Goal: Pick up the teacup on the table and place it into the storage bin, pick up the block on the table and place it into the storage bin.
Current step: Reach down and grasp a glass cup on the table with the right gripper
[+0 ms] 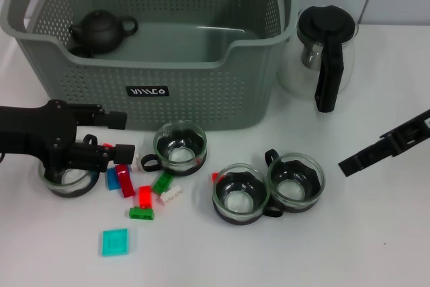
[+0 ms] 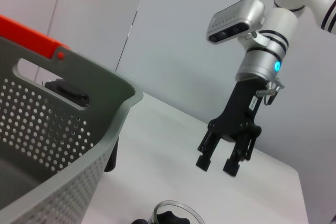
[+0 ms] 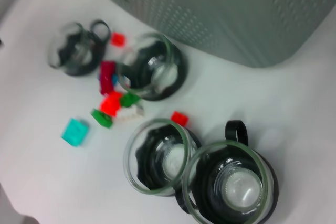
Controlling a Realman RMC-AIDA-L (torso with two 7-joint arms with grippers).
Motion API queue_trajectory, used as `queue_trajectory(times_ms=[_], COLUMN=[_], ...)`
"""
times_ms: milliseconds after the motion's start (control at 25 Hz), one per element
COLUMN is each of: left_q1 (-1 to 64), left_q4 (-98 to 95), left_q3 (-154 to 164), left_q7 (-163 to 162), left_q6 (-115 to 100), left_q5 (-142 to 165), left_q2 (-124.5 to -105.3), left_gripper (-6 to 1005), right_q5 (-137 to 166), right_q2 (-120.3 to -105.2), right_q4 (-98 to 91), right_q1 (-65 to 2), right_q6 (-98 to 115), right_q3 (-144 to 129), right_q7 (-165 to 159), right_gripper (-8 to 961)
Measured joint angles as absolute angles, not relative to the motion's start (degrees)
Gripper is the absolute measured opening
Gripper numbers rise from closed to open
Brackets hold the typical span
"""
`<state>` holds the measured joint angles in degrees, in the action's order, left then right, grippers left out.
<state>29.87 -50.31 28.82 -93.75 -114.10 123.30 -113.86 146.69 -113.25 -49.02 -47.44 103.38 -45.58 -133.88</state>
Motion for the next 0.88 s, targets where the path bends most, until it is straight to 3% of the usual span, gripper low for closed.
queue_trajectory(times_ms=[360,600,880], left_q1=[29.86,29.72,29.57], left_q4=[-50.12,-48.08,-47.35], left_q3=[28.83,28.83,28.0], left_q7=[-93.47,-92.15,-91.35], left_q6=[-112.98,-112.26,-111.99], left_q5=[122.97,121.75,120.7], left_q2=[-114.51,-114.37,-114.14], left_gripper=[807,807,806], right_q5=[147.27,147.41,148.53], right_q2=[-115.84,-118.58,-119.18], right_q4=[-50.51,-56.88,-57.92], right_q1=[-49.78,-48.61,-48.73], right_q6=[97.58,96.19,94.94], right_q3=[-55.77,-59.26,-64.48], right_q7=[-128.36,-122.92,-119.82], right_gripper=[790,789,790])
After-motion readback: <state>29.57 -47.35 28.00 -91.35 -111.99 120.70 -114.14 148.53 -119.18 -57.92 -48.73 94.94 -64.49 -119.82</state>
